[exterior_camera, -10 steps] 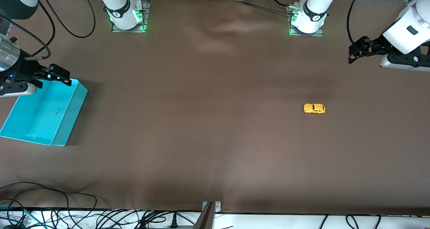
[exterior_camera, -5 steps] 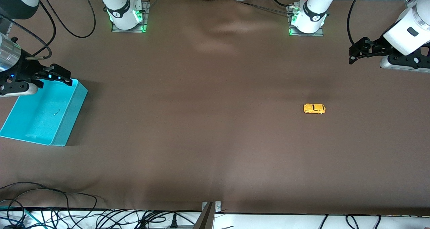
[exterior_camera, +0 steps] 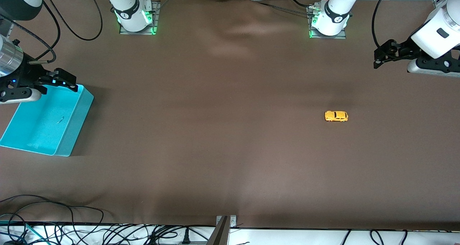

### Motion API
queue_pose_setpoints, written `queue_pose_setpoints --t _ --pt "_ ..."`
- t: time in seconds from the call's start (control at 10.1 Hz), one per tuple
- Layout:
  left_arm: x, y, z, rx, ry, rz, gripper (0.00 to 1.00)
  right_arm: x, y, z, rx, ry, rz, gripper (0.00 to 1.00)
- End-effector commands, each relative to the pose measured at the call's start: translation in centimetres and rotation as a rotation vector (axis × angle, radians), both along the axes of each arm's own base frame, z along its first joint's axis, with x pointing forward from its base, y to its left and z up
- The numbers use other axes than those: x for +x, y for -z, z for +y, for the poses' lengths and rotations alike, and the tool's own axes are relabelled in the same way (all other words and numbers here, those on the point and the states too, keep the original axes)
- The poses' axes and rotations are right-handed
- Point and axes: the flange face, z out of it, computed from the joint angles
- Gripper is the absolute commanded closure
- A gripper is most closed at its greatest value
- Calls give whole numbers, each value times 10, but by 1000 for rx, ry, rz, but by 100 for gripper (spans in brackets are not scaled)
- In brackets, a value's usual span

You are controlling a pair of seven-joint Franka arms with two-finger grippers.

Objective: Wind up and store yellow beetle car

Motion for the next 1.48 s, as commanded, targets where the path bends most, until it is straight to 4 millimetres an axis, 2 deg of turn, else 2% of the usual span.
queue_pose_setpoints --t 0.0,0.3,0.49,1.38 --pt "-1 -7 3 5 11 -9 0 0 -4 5 10 34 3 0" --pt "-1 -7 2 3 12 -8 0 0 -2 18 11 26 4 0" --pt "12 14 0 19 16 25 0 0 -1 18 11 26 7 0" --pt "13 16 2 19 13 27 0 0 -2 16 9 14 12 0"
